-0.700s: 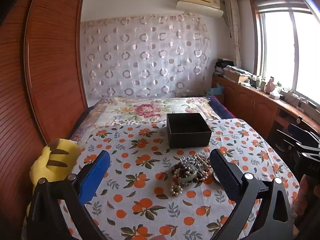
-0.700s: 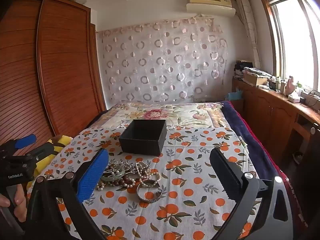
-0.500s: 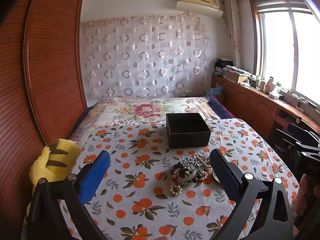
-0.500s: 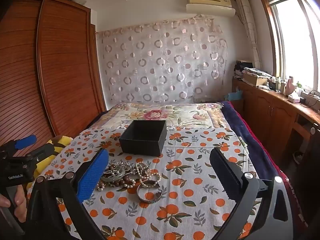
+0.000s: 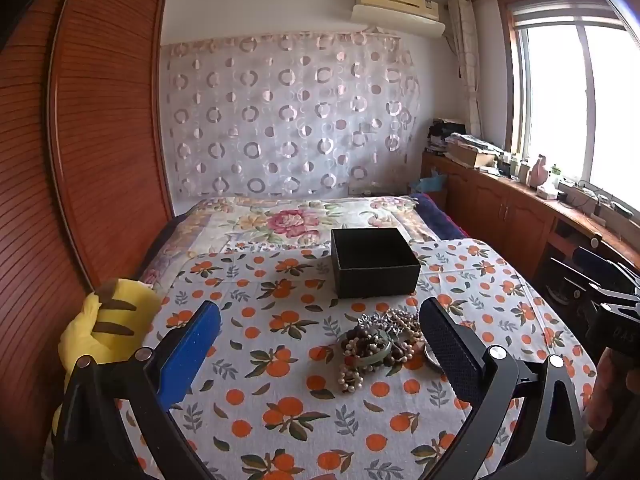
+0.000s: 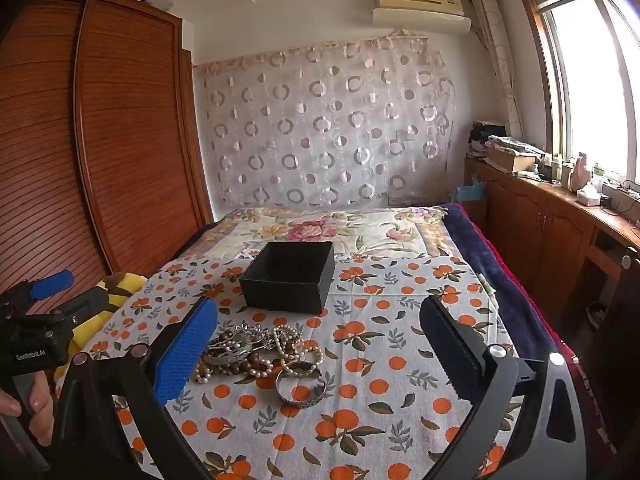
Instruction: Organize jewelry
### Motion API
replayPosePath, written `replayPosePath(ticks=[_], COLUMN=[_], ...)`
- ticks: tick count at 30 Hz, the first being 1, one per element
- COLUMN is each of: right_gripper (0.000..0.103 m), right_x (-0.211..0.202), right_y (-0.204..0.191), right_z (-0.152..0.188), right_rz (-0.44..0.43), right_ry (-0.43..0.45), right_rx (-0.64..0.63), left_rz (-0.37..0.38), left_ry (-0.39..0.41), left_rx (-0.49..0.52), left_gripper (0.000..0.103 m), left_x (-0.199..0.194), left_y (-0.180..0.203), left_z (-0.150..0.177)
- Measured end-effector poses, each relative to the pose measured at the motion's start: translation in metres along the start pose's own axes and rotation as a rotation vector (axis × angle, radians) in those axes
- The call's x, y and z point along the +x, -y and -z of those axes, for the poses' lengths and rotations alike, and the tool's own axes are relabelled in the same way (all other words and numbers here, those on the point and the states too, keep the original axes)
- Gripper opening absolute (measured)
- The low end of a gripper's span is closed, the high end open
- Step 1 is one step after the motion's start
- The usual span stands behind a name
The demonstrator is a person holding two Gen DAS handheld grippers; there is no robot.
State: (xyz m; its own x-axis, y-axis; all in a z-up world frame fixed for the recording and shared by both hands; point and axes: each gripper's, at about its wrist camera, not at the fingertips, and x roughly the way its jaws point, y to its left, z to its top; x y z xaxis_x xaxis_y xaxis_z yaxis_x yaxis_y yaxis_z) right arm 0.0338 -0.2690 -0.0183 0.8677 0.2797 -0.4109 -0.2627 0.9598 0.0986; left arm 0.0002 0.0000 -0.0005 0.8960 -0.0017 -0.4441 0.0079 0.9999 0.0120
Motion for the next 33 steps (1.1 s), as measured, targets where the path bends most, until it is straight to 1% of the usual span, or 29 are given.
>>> replayPosePath(ticks=[26, 29, 33], right_gripper=[0.102, 0.102, 0.102], right_x=[-0.003, -0.003, -0.001], right_y=[-0.001, -0.001, 0.002], right_z=[0.000, 0.000, 0.002], right_rz=[-0.002, -0.002, -0.002], right_ry=[0.003, 0.003, 0.004], right_rx=[0.000, 0.000, 0.002], left_rz=[0.002, 0.003, 0.002], left_ry=[0.008, 0.008, 0.009], left_rx=[0.000, 0.000, 0.002], left_gripper=[0.097, 0.097, 0.097], left_x=[0.003, -0.004, -0.009], left_y=[0.001, 0.010, 0.012], left_z=[-0.001, -0.007, -0.012])
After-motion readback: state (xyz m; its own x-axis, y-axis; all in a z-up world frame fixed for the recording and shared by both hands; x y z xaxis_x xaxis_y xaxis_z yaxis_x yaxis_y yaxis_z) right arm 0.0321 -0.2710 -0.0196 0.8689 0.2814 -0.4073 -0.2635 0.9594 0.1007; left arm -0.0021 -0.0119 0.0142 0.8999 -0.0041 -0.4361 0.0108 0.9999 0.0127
